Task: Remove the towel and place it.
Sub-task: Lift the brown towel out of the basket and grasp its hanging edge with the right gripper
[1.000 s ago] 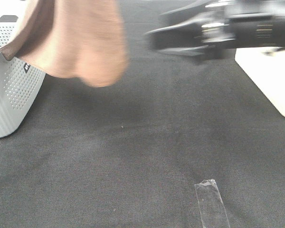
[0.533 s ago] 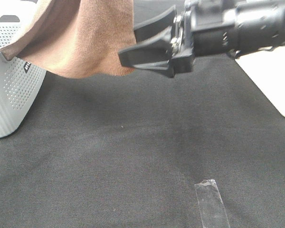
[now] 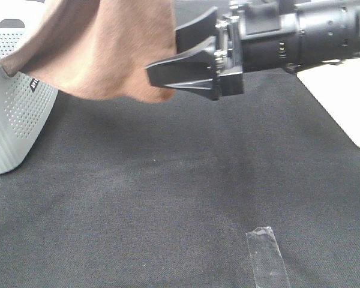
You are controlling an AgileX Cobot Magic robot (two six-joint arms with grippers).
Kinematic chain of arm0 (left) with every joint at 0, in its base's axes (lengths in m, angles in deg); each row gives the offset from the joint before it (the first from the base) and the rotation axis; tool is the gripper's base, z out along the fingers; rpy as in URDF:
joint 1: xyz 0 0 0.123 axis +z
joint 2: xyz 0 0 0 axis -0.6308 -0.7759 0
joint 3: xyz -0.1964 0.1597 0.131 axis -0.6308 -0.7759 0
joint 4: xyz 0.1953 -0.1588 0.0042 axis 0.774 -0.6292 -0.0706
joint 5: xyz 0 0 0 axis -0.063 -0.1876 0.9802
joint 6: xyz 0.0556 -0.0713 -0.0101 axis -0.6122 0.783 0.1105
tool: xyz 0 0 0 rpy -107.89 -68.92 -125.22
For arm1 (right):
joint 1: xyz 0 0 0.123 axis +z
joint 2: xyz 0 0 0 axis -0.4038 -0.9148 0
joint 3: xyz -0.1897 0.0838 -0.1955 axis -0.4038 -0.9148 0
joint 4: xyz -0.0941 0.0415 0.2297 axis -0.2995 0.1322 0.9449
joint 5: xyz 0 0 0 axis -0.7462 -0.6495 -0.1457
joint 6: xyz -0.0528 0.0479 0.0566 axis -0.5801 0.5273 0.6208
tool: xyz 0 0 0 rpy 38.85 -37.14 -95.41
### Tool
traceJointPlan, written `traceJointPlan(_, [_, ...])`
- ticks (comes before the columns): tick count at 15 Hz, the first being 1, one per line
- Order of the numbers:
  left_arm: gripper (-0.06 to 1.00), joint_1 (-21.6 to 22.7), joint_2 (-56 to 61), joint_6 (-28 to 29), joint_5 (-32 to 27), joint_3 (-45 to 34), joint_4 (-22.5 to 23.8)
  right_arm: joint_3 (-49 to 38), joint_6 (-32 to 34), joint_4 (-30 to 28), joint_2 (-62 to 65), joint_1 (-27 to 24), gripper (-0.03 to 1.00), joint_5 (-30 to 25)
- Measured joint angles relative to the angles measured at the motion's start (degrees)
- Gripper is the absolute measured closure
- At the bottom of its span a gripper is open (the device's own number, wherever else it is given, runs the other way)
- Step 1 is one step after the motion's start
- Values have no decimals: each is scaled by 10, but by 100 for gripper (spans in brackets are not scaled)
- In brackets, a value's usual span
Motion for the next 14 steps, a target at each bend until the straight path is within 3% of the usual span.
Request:
traceJointPlan(5, [94, 0, -6, -1, 14, 0, 7, 18, 28, -17, -38, 1, 22, 13])
traceJointPlan(7, [94, 0, -7, -1, 9, 0, 11, 18, 29, -17, -38, 1, 40, 13])
traceJointPlan(8, [94, 0, -7, -1, 5, 0, 15, 18, 29, -18, -38, 1, 55, 14])
traceJointPlan(9, [94, 0, -7, 0, -9, 0, 32, 18, 30, -18, -38, 1, 76, 14])
traceJointPlan(10, [94, 0, -7, 5, -21, 0, 42, 18, 37, -18, -38, 1, 89, 14])
traceJointPlan(11, [94, 0, -7, 9, -28, 0, 48, 18, 49, -18, -38, 1, 96, 11])
traceJointPlan(14, [94, 0, -7, 21, -69, 0, 57, 18, 83, -22, -38, 1, 96, -22])
